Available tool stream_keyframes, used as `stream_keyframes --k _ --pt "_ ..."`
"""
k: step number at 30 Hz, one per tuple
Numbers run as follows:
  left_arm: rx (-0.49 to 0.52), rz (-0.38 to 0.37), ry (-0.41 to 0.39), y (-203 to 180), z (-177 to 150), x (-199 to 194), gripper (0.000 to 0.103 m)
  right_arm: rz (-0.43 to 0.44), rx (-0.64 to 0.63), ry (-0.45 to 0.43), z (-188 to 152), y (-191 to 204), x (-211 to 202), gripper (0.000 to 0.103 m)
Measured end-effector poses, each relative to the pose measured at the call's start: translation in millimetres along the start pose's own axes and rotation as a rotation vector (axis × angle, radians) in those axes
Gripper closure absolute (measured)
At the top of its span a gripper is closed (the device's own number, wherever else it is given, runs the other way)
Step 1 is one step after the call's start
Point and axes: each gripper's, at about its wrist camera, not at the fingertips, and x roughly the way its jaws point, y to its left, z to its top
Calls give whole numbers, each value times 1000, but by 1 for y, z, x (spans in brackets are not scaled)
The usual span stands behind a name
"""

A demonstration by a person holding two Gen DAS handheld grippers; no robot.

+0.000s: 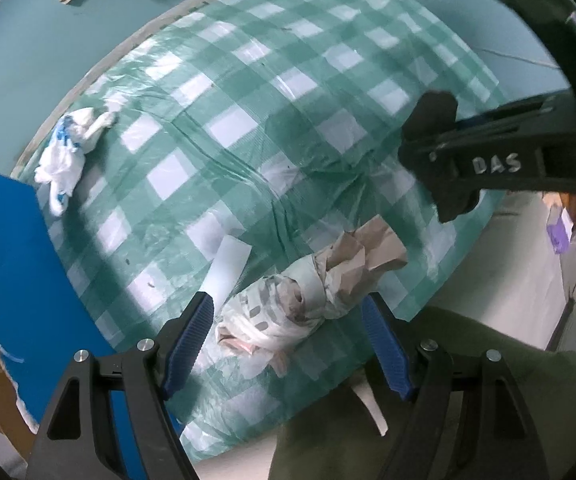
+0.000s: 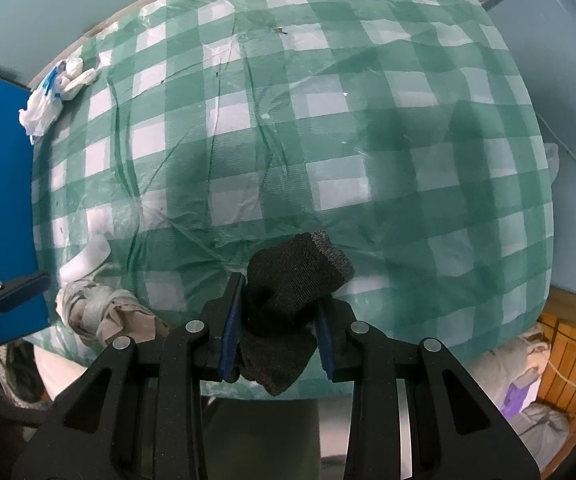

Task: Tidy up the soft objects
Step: 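Grasp the white plastic-wrapped bundle with the left tool and lift it, then carry the white bundle with the left tool while the right tool carries the black sponge to the box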

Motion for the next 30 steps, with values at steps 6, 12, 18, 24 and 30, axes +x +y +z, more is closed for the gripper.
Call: stream_keyframes --k 6,12,18,24,30 --pt "9 20 45 -4 6 22 25 2 0 -2 2 -6 -5 72" --pt "4 32 60 -7 12 34 25 5 -6 4 4 -8 -16 72" --pt "-5 60 78 -10 15 43 43 6 -15 8 11 2 -15 72" --pt "-35 82 48 -5 12 37 49 1 -33 2 14 10 -18 72" --pt "-98 81 12 8 14 20 50 -5 -53 -10 16 22 -25 72"
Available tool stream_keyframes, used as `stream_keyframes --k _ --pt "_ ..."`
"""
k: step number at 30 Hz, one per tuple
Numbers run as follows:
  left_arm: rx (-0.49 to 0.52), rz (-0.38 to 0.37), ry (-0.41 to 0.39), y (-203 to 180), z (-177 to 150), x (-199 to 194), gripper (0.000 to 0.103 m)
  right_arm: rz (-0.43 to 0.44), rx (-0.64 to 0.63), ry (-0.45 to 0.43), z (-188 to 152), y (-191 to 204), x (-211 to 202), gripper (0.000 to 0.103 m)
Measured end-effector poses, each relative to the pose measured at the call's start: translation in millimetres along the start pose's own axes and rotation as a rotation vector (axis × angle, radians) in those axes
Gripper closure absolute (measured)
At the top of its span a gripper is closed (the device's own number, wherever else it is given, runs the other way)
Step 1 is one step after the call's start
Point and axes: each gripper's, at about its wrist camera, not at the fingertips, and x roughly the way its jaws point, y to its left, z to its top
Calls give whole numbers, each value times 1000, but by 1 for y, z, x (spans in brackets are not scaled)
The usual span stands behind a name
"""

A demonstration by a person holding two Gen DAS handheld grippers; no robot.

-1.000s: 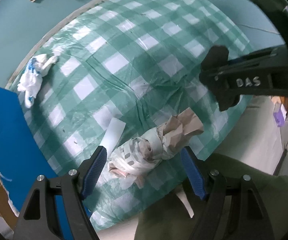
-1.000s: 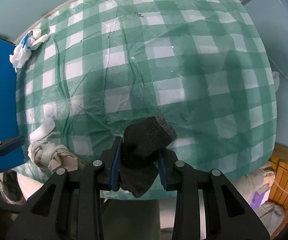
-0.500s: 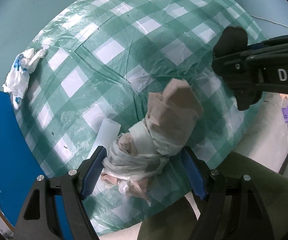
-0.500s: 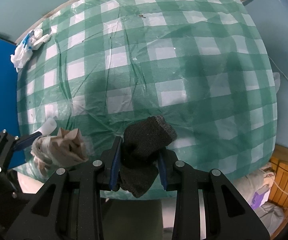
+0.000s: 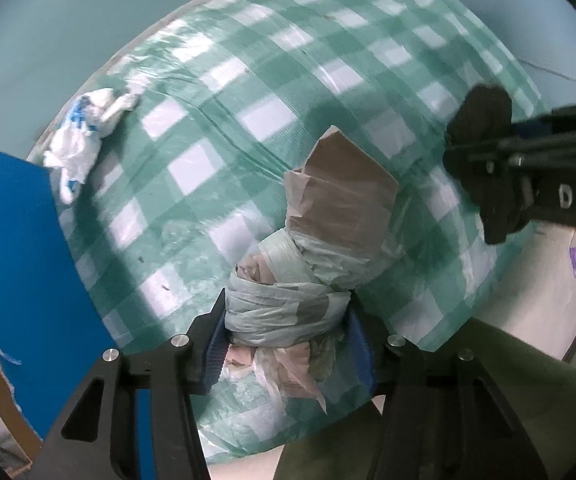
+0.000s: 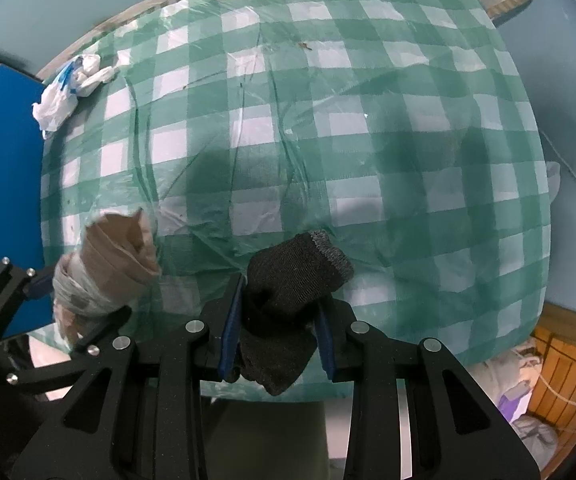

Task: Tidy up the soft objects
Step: 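Carry the white bundle with the left tool while the right tool carries the black sponge to the box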

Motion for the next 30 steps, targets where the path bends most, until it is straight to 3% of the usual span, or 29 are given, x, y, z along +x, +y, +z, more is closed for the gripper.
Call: stream_keyframes --k 15,30 --pt "-132 13 -68 31 1 -47 50 -29 -74 -60 7 26 -38 72" --pt "-298 9 -123 87 4 -88 50 -21 -186 -101 25 54 -70 72"
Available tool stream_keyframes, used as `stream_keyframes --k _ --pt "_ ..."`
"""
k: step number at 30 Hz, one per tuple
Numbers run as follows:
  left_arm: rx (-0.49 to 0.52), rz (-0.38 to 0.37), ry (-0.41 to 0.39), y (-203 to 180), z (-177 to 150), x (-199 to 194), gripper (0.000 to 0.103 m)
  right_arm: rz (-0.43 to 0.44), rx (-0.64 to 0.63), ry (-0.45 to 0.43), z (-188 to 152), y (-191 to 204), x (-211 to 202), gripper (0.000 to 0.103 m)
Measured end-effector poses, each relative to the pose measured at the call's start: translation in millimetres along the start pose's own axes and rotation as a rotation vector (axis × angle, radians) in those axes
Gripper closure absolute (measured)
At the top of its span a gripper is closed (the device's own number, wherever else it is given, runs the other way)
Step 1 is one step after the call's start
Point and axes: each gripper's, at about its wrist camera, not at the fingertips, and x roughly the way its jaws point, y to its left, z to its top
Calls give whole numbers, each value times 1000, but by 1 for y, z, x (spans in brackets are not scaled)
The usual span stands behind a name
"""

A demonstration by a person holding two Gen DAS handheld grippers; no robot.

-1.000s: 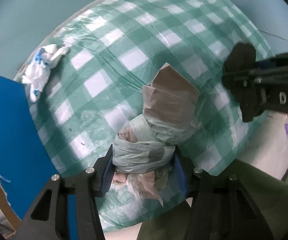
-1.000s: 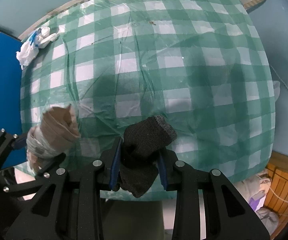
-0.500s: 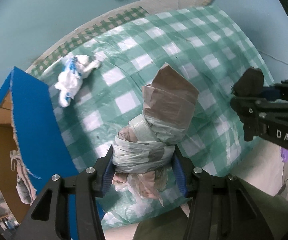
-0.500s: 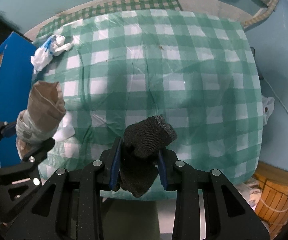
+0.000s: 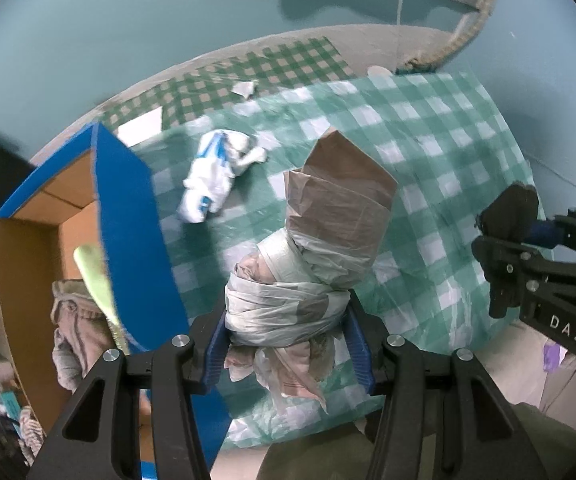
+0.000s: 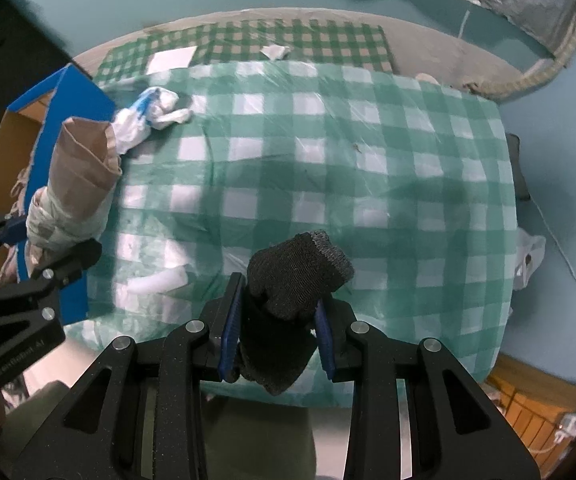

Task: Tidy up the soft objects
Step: 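Carry the white bundle with the left tool while the right tool carries the black sponge to the box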

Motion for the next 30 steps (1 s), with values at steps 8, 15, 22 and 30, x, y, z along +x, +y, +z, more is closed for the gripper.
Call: stream_keyframes --k 8,15,22,30 --pt "-90 25 -30 33 -3 -22 50 19 -87 -24 17 28 -14 72" --pt "-166 54 -37 63 -14 -32 50 37 -154 -37 26 52 -19 72" --pt "-262 64 -56 95 -28 -46 50 52 -219 -45 34 78 -25 72" --pt "-344 87 -67 125 -42 -55 50 76 -293 -52 43 112 -30 72"
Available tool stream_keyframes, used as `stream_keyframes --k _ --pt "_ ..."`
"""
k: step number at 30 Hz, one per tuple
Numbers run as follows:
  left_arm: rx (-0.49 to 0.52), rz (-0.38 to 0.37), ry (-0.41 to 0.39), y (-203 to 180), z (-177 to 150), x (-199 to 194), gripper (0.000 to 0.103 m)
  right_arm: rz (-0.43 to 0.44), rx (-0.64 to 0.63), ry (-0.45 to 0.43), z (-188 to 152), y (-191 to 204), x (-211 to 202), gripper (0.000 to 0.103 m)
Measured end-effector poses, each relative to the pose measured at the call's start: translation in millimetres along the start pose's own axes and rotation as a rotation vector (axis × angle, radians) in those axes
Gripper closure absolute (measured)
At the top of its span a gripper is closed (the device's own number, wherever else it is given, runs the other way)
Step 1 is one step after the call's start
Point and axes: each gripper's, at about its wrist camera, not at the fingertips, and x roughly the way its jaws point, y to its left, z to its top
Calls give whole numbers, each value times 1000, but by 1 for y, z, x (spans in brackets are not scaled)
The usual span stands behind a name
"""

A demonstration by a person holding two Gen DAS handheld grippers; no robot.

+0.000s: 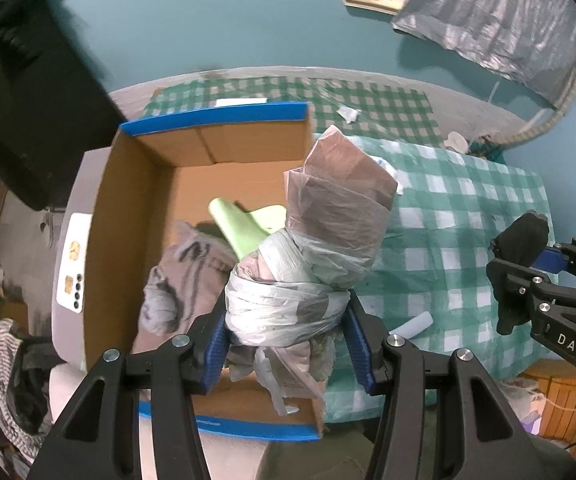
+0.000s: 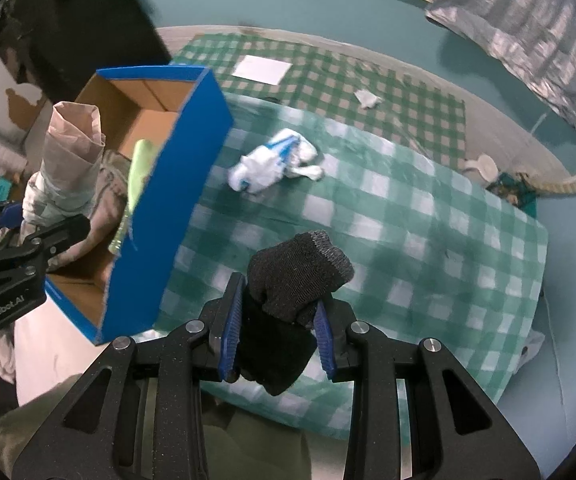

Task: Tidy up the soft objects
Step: 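Carry the white bundle with the left tool while the right tool carries the black sponge to the box, then release the white bundle into the box with the left tool while the right tool drops the black sponge in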

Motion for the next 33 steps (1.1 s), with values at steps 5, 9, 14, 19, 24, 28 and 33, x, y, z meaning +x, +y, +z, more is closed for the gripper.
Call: stream_keyframes --k 5,9,14,19,24,28,33 --pt "-48 13 -5 22 -2 -3 50 16 -46 -12 13 20 -2 72" --pt "-86 21 -8 37 -2 -3 50 25 -89 -19 26 36 -2 72" --pt "-127 34 -11 55 -2 -3 50 32 -143 -21 37 57 0 72" --pt "-167 44 -10 74 -4 -3 50 38 -198 -23 48 79 2 72" --pt "-195 52 -6 89 -5 -2 50 49 -248 -25 58 100 5 71" --pt "-211 62 -6 101 -8 -2 50 57 -288 -21 64 118 10 71" --pt "-230 71 -3 111 -11 -2 50 69 -333 -16 65 137 15 71"
